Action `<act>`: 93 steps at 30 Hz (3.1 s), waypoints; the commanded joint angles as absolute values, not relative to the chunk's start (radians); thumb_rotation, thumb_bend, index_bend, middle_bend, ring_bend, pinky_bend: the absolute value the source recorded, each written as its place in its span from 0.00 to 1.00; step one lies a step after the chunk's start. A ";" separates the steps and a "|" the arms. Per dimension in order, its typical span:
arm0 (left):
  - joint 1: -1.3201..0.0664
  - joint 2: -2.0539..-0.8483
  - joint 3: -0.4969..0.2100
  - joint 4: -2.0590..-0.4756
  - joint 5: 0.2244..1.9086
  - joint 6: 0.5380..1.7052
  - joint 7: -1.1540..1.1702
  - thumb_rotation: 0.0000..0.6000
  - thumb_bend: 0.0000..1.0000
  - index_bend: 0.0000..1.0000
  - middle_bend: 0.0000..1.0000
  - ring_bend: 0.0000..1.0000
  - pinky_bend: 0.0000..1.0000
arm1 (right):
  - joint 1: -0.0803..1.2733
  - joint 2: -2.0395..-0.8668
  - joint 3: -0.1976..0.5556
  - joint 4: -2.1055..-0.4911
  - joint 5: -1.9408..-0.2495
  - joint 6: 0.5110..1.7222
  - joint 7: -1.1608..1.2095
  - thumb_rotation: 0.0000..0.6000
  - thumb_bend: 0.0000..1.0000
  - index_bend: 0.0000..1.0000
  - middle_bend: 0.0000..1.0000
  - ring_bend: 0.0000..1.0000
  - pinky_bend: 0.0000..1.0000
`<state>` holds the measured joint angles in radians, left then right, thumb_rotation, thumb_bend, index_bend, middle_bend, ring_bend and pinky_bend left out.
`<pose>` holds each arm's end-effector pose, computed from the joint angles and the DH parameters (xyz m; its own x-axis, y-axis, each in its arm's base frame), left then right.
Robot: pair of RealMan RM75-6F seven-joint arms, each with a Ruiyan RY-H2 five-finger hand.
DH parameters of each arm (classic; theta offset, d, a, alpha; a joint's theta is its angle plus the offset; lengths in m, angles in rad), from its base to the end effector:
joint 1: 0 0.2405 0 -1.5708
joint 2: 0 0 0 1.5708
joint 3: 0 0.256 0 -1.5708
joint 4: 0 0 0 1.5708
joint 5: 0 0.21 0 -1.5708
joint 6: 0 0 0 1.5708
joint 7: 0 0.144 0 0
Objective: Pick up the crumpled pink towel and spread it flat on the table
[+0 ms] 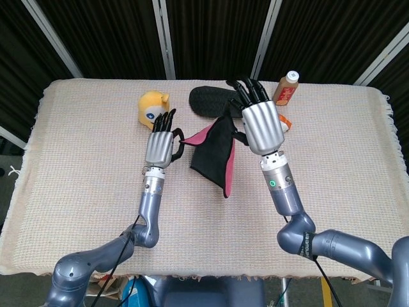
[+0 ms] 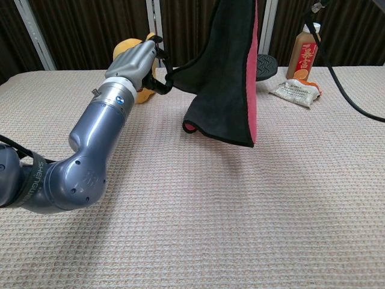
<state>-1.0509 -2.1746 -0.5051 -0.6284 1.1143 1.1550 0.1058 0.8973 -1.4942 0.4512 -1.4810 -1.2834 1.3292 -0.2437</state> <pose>-0.0599 0.4207 -0.0800 0.1338 -0.1024 0.9857 0.9659 -0.2091 -0.1529 -0.0288 -0.3973 0.1078 0.0908 0.3395 0.9362 -0.8274 -0.4974 0.2606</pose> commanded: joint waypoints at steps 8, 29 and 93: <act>-1.029 -2.139 -0.501 -0.693 1.125 1.191 0.116 1.00 0.50 0.59 0.00 0.00 0.00 | 0.884 -1.478 0.451 -1.513 -1.288 1.341 -0.257 1.00 0.50 0.64 0.24 0.13 0.19; -0.939 -1.787 -0.588 -1.309 1.115 1.316 0.319 1.00 0.50 0.59 0.00 0.00 0.00 | 0.796 -1.427 0.422 -1.488 -1.264 1.354 -0.188 1.00 0.50 0.66 0.25 0.13 0.19; -0.794 -1.810 -0.320 -1.591 1.089 1.409 0.327 1.00 0.50 0.59 0.01 0.00 0.00 | 0.636 -1.492 0.226 -1.538 -1.366 1.395 -0.184 1.00 0.50 0.66 0.25 0.13 0.19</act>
<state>-0.7987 -1.8050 -0.3260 -1.5856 1.0843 1.4065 0.3236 0.6387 -1.4894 0.2291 -1.5346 -1.3631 1.3938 -0.1819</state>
